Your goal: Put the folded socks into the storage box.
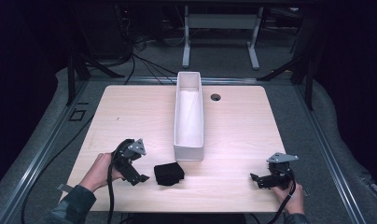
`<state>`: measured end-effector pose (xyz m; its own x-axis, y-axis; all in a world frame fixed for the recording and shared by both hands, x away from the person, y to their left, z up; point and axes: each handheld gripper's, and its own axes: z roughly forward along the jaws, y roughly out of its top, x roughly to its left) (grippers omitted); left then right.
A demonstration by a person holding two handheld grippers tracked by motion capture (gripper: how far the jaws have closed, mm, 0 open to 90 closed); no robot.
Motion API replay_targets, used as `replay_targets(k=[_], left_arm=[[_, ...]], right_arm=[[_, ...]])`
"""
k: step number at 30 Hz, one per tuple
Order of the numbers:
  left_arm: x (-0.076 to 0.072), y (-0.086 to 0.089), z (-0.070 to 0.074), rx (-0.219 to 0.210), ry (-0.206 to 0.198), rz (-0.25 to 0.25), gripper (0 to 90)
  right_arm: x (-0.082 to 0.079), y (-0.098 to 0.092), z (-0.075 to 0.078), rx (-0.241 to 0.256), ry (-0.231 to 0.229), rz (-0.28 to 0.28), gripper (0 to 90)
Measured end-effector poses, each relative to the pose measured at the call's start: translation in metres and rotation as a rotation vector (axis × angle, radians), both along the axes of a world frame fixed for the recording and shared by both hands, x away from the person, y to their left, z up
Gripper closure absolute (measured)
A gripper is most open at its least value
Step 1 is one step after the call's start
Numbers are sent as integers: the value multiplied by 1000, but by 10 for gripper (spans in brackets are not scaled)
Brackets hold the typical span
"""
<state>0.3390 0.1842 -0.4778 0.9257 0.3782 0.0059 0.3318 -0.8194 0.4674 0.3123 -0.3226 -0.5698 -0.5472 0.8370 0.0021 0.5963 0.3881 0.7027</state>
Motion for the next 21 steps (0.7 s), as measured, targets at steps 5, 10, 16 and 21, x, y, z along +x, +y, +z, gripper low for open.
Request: replay_targets(k=[5,10,16,21], left_arm=[[1,-12,0,27,-2,-23,0],[2,-25,-2,36,5,-38,0],[3,-41,-8,70,14,-68,0],[3,-54,-12,87,24,-85,0]], right_arm=[[0,0,0,1,1,-1,0],[0,0,0,-1,0,-2,0],[0,0,0,0,-1,-3,0],[0,0,0,-1,-1,-2,0]])
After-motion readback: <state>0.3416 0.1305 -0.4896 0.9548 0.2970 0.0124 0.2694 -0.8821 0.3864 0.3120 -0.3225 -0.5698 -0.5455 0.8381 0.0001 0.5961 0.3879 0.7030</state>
